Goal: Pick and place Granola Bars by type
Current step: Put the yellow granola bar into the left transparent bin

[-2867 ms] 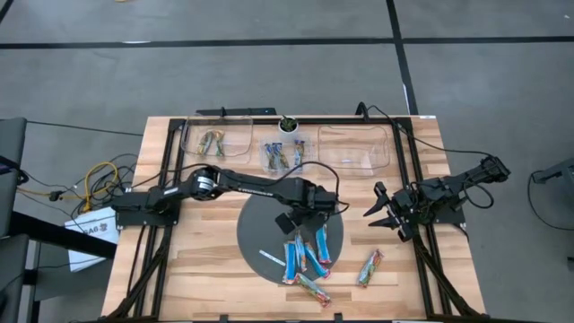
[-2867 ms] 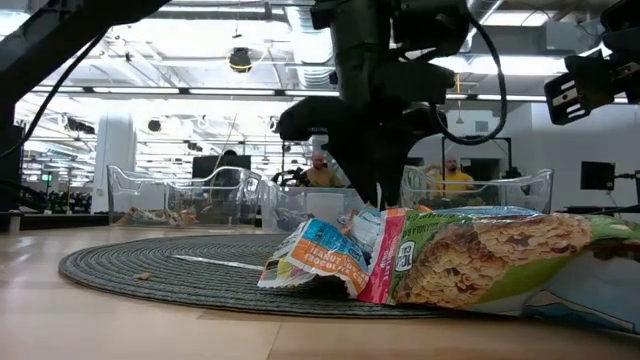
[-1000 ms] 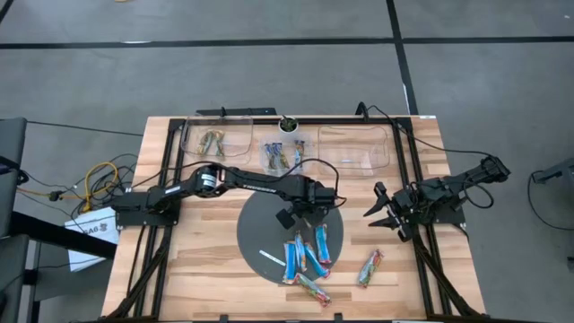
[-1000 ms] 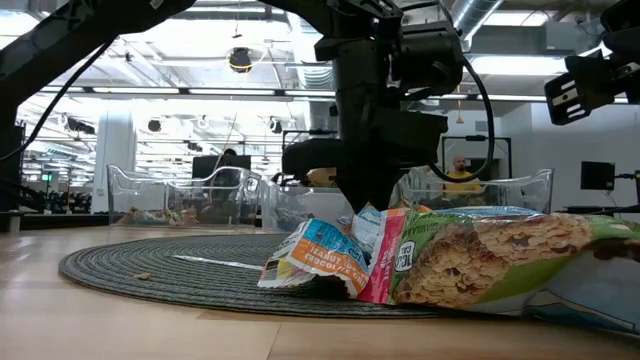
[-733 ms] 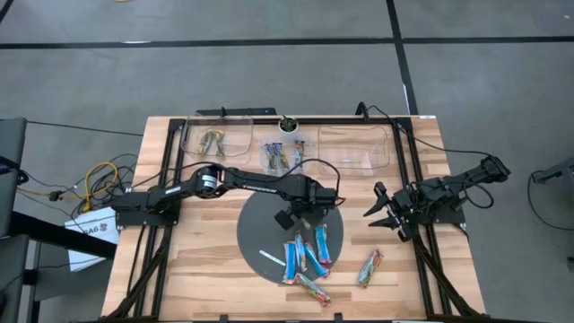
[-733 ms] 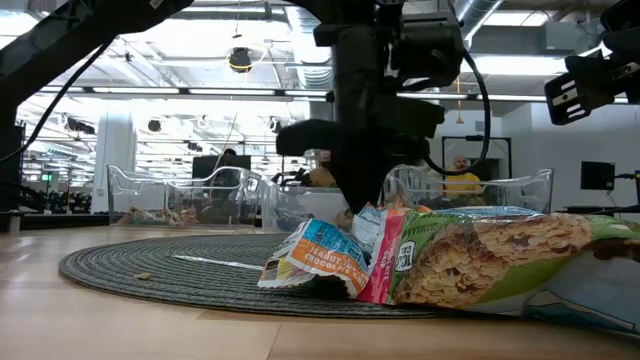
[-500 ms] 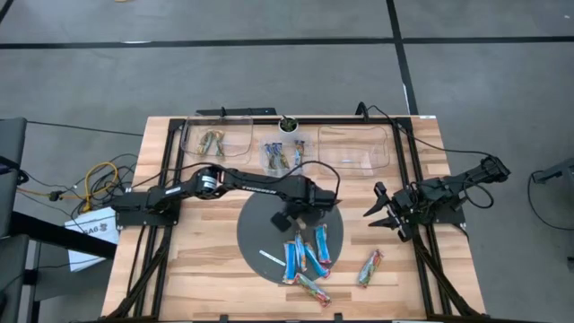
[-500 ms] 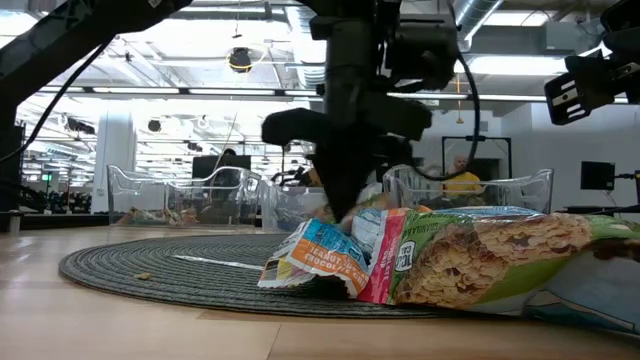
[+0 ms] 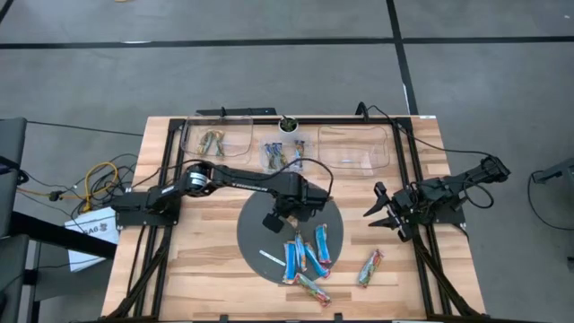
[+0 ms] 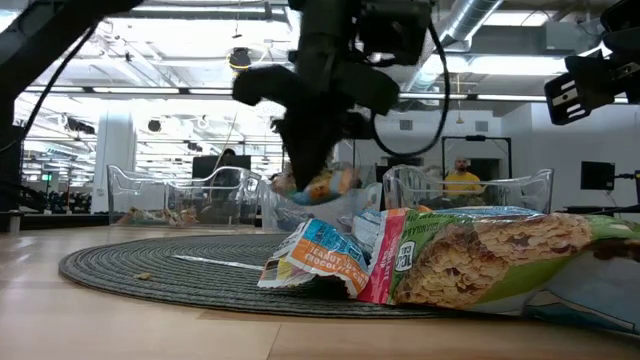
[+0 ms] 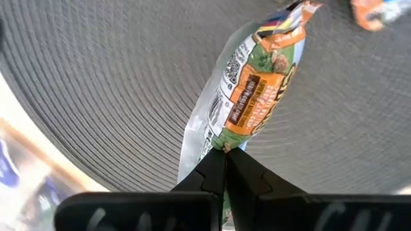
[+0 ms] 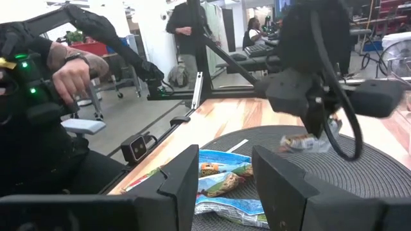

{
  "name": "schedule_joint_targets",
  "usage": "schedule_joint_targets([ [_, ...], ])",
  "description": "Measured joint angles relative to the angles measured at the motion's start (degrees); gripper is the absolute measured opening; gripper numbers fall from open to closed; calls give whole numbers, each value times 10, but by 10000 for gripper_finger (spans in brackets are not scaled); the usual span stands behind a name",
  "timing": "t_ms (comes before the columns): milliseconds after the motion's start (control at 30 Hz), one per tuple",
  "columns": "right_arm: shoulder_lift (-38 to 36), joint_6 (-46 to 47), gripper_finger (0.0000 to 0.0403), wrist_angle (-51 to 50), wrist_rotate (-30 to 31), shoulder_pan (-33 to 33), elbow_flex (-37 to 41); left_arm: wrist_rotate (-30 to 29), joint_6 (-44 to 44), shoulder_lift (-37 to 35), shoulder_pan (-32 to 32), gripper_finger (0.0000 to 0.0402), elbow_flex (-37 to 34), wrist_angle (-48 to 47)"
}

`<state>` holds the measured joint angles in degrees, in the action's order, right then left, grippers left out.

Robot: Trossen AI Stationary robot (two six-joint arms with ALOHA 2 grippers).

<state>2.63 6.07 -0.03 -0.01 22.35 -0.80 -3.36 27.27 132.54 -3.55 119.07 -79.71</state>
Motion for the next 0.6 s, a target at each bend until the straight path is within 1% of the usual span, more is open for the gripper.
schedule_joint_targets([
  [133,0,0,137,0,0,0,0,-1,-29,-53,-3,0,-74,44],
  [300,0,0,138,0,0,0,0,-8,-70,-135,-1,0,-208,135],
  [500,0,0,137,0,0,0,0,-33,-150,-246,10,0,-363,222],
  [600,0,0,137,0,0,0,0,-54,-197,-300,20,0,-428,254],
])
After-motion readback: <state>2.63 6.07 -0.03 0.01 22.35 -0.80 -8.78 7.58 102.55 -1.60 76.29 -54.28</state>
